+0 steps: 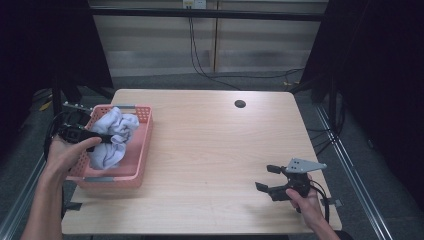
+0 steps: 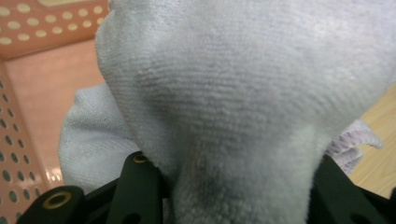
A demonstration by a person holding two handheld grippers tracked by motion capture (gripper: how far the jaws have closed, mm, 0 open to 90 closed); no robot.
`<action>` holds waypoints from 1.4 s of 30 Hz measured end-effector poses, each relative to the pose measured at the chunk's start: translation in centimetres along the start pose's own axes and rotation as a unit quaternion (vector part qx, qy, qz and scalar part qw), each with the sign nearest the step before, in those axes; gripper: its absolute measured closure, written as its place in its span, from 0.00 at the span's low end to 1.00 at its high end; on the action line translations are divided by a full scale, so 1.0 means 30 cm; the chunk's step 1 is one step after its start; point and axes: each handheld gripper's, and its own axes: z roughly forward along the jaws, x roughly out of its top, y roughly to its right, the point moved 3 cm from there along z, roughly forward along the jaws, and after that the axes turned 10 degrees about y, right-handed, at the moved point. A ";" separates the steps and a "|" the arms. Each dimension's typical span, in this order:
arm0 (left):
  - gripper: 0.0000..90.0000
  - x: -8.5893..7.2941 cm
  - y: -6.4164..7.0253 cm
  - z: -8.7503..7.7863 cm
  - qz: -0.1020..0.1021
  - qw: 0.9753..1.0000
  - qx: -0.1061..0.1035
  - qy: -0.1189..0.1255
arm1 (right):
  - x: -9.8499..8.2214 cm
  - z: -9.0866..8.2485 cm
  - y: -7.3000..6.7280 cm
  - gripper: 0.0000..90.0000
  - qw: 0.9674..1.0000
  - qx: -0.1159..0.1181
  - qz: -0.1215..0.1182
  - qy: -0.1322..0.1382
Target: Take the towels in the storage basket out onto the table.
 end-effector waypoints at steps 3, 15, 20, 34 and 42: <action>0.65 0.014 0.009 -0.014 0.003 1.000 -0.007 0.008 | -0.001 0.000 0.001 0.21 1.000 0.001 0.002 0.000; 0.65 0.049 0.073 -0.039 0.016 0.999 -0.006 0.028 | 0.000 0.000 0.001 0.21 1.000 -0.001 -0.001 -0.001; 0.65 0.082 0.117 -0.063 0.036 0.998 -0.005 0.041 | 0.000 0.001 0.001 0.21 1.000 0.000 0.000 -0.001; 0.65 0.166 0.216 -0.105 0.053 0.996 -0.015 0.070 | 0.001 0.000 0.002 0.21 1.000 -0.001 -0.002 -0.001; 0.64 0.192 0.338 -0.055 0.078 0.994 -0.033 0.074 | 0.002 0.000 0.002 0.20 1.000 -0.005 0.001 -0.003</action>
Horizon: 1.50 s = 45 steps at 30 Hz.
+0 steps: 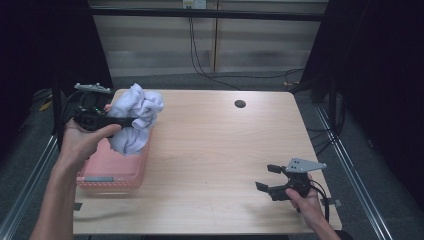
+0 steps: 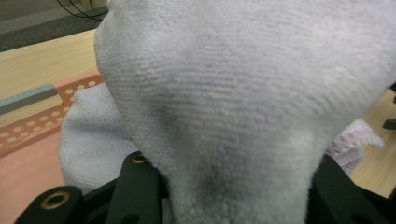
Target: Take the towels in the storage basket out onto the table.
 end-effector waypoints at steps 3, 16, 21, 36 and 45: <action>0.64 0.004 0.034 0.044 -0.001 1.000 -0.019 0.003 | 0.000 0.001 -0.001 0.20 1.000 0.000 -0.001 0.000; 0.63 -0.013 0.245 0.240 0.030 0.994 -0.102 0.001 | 0.001 -0.002 0.001 0.20 1.000 0.002 0.002 0.000; 0.63 -0.061 0.299 0.327 0.022 0.993 -0.113 -0.014 | 0.001 -0.003 0.004 0.18 1.000 0.002 0.007 0.001; 0.58 -0.277 0.415 0.586 0.035 0.987 -0.134 -0.083 | 0.000 -0.002 0.001 0.18 1.000 0.004 0.007 -0.002; 0.38 -0.338 0.436 0.621 0.042 0.985 -0.151 -0.077 | -0.003 0.008 -0.001 0.18 1.000 0.005 0.008 -0.005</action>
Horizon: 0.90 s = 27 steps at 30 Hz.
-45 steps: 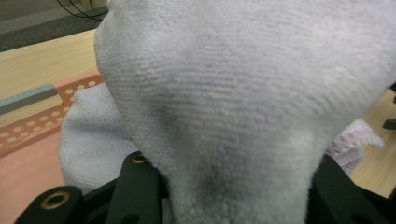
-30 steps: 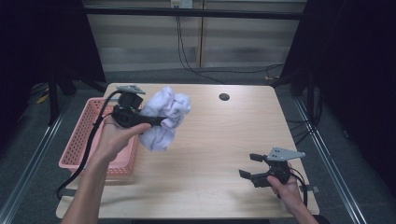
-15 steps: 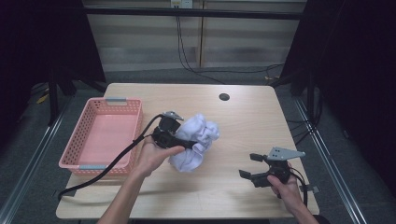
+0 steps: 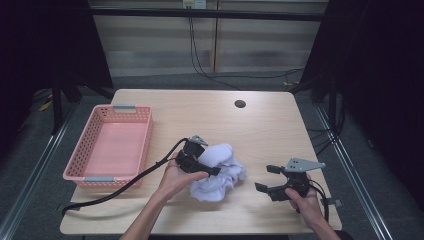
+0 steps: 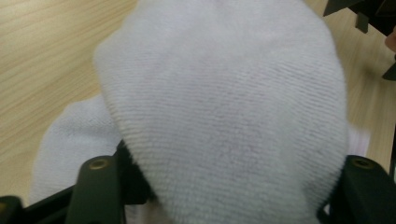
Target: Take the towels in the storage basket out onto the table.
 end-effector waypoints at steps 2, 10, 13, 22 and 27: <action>0.32 0.003 -0.003 -0.014 -0.004 1.000 0.000 0.014 | 0.001 0.002 -0.003 0.18 1.000 0.002 0.002 -0.001; 0.25 0.009 0.025 -0.072 0.010 0.999 0.012 0.029 | 0.030 0.018 -0.027 0.18 1.000 0.007 0.000 0.002; 0.26 0.005 0.055 -0.100 0.018 0.999 0.014 0.035 | 0.074 0.049 -0.066 0.22 1.000 0.018 -0.014 0.005; 0.36 -0.084 0.055 -0.226 0.001 0.997 0.011 0.081 | 0.087 0.184 -0.112 0.37 0.998 0.050 -0.022 -0.025; 0.61 -0.123 0.043 -0.145 0.033 0.996 0.003 0.078 | 0.010 0.245 -0.125 0.38 0.996 0.056 -0.020 -0.065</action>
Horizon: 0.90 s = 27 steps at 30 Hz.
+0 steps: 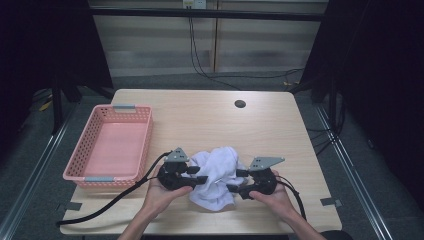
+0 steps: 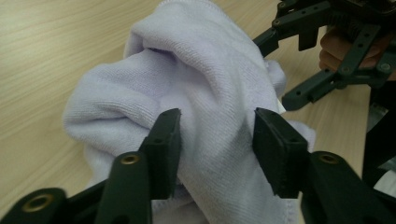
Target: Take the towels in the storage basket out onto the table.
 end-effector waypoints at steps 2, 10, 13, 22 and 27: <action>0.77 -0.001 -0.007 0.003 -0.006 1.000 -0.005 0.005 | -0.007 0.009 -0.005 0.38 1.000 0.001 -0.005 -0.008; 0.92 0.023 -0.055 -0.053 -0.043 0.997 -0.014 0.057 | 0.000 0.023 0.029 0.81 1.000 -0.024 -0.004 -0.013; 0.92 0.055 -0.061 -0.099 -0.039 0.996 -0.006 0.084 | 0.024 -0.013 0.050 0.85 0.999 -0.046 0.005 0.007; 0.92 0.073 -0.067 -0.145 -0.059 0.991 -0.001 0.119 | 0.073 -0.121 0.117 0.86 0.995 -0.080 0.029 0.058; 0.92 0.079 -0.097 -0.193 -0.077 0.988 0.004 0.137 | 0.074 -0.196 0.179 0.90 0.991 -0.111 0.030 0.061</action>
